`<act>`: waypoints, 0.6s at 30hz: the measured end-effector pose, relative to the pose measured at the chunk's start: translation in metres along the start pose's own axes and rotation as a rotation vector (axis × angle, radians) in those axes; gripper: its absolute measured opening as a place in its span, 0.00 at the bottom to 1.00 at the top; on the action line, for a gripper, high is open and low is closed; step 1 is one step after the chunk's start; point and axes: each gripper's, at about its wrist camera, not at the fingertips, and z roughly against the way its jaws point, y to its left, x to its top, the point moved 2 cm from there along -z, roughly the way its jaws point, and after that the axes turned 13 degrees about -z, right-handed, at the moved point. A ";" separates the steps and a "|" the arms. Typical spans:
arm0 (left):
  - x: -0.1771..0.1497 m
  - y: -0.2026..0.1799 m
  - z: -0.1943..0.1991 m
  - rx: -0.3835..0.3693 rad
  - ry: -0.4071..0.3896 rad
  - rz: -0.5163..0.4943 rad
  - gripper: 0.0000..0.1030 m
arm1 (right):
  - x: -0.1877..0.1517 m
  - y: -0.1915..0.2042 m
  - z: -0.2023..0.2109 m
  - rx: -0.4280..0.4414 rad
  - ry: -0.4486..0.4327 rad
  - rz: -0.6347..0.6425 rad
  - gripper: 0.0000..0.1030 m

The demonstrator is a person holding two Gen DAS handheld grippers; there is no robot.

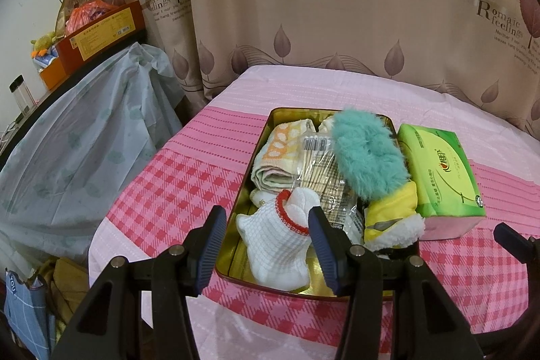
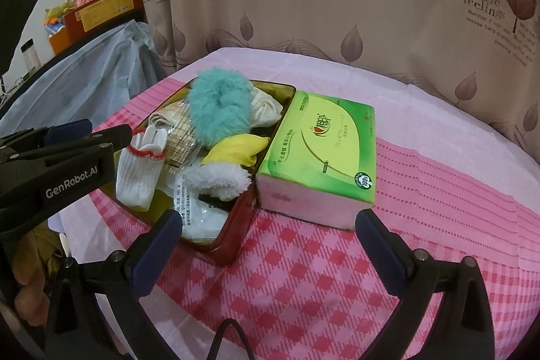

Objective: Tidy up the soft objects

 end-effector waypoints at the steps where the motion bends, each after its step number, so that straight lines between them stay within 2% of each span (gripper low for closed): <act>1: 0.000 0.000 0.000 0.002 0.001 -0.001 0.50 | 0.000 0.000 -0.001 0.003 0.001 -0.003 0.99; 18: 0.000 -0.002 -0.002 0.003 0.002 -0.010 0.50 | -0.003 0.002 -0.003 0.002 0.005 0.004 0.99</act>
